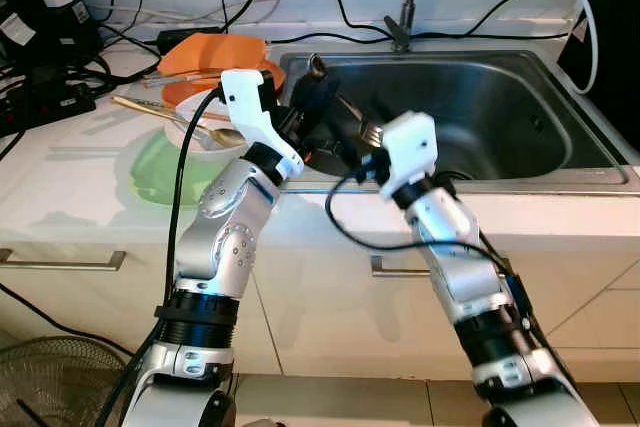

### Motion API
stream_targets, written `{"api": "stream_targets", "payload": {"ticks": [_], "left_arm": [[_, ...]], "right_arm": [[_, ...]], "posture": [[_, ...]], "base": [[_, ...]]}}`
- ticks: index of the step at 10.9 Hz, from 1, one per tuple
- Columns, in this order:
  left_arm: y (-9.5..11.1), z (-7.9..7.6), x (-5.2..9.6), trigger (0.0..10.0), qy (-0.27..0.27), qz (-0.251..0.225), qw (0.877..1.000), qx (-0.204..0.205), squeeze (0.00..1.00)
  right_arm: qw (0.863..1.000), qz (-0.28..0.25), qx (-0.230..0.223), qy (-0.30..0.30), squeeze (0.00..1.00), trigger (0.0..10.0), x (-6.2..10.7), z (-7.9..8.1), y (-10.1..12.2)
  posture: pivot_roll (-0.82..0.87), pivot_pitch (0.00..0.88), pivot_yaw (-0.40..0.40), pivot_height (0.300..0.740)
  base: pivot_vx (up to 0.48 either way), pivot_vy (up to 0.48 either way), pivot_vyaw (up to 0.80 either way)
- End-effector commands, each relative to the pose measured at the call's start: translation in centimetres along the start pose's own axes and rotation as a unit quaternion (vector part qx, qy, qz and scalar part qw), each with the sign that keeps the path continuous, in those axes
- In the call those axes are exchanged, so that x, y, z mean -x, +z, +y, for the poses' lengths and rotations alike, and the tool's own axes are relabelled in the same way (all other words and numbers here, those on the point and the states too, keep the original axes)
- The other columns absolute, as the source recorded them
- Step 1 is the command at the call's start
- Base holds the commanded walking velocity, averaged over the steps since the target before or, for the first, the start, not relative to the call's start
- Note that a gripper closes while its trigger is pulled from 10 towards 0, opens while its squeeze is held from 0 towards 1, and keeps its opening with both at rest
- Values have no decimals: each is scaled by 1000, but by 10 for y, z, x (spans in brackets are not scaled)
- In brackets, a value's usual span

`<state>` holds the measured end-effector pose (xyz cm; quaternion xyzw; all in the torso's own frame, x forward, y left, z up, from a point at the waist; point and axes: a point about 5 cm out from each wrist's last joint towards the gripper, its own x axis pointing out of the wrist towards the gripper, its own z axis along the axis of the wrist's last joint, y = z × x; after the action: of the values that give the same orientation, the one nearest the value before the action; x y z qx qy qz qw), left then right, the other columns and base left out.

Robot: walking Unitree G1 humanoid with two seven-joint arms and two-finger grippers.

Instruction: Kitchen organization

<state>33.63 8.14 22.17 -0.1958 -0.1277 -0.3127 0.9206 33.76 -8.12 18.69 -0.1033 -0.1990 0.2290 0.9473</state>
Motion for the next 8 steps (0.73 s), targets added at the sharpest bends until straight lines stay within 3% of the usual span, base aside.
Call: {"api": "stream_targets", "payload": {"ticks": [1, 6, 8], "left_arm": [[3, -3, 1, 10000, -12, 1, 1000, -8, 0], [2, -6, 1, 10000, -24, 7, 1000, -4, 0], [1, -7, 1, 10000, -26, 7, 1000, -1, 0]], "right_arm": [[1000, 3, 2, -12, 0, 10000, -2, -4, 0], [1000, 12, -5, -16, 0, 10000, -5, 0, -4], [1000, 23, -6, -18, 0, 3490, -9, 1, -8]], "posture": [[88, 0, 72, 740], [92, 0, 74, 740], [96, 0, 70, 740]], "base": [[0, 0, 0], [0, 0, 0], [0, 0, 0]]}}
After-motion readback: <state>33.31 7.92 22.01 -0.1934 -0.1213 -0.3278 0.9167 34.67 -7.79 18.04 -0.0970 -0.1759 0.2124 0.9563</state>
